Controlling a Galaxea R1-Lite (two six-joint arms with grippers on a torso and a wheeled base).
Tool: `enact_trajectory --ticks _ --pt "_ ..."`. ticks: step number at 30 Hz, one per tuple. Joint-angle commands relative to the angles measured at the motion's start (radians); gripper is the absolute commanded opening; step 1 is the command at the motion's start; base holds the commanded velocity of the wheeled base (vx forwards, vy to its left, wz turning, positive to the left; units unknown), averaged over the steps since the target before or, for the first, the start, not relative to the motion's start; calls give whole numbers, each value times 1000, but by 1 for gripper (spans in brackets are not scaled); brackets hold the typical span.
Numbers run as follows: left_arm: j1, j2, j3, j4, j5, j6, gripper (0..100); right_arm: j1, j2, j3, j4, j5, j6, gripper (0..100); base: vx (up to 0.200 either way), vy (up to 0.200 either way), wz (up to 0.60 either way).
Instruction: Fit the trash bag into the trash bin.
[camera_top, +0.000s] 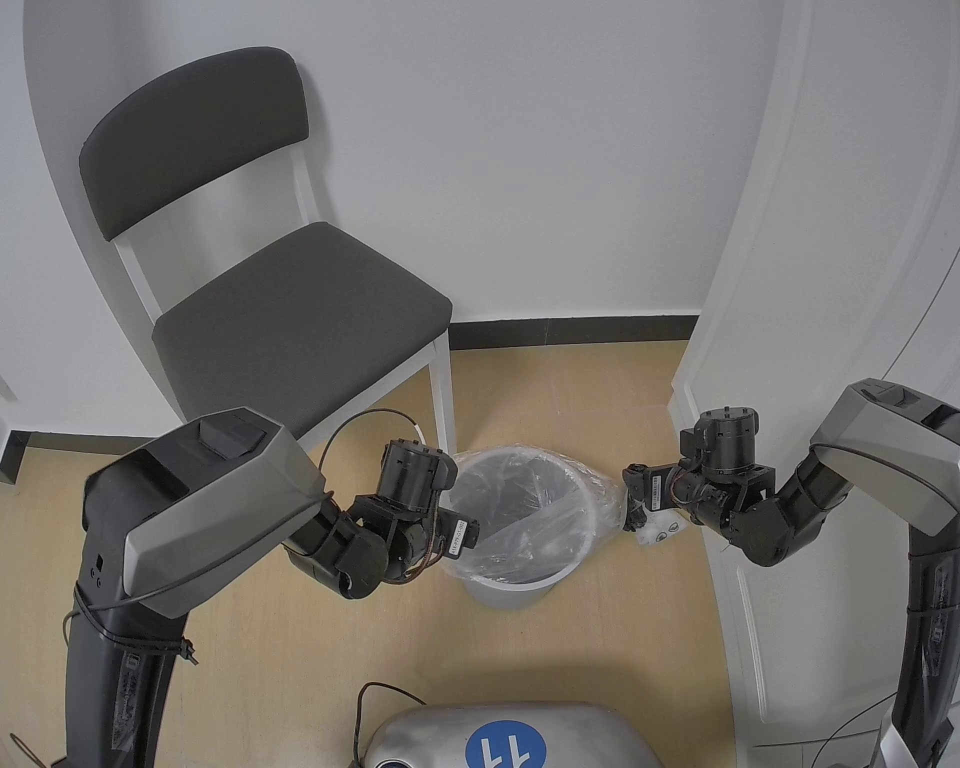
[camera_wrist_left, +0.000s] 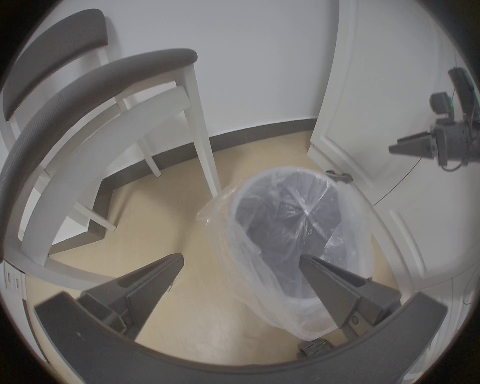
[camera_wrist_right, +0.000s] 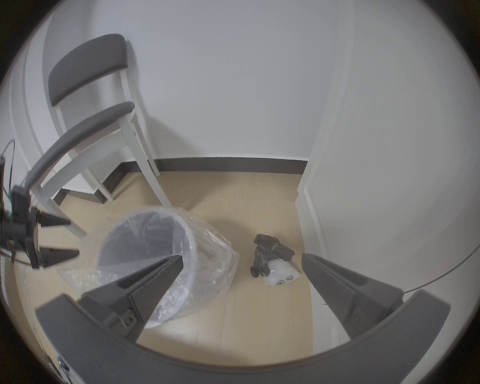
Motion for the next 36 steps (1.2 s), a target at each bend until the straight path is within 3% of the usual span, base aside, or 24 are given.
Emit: enact_trajectory --ticks 1,5,11,16,22,26,30,36 --pt "-3 31 -20 52 8 -1 100 11 13 -29 -1 -6 10 100 0 0 0" --pt "-12 9 26 76 8 -5 100 31 10 -18 -3 -6 22 100 0 0 0" --pt "-89 -74 304 10 -15 0 100 85 9 -23 3 -8 65 100 0 0 0" --pt "-129 -71 410 -115 -48 2 100 143 9 -113 105 -6 -7 100 0 0 0" --pt "-150 -78 474 -154 -52 5 100 206 55 -227 200 -6 -27 100 0 0 0" --pt "-166 -98 541 -232 -48 8 100 268 165 -408 270 -8 -56 100 0 0 0" --pt "-157 -132 587 -292 -48 9 100 268 277 -579 402 -16 -107 100 0 0 0" --pt "-157 -199 696 -362 -48 8 100 243 398 -869 701 -103 -150 100 0 0 0"
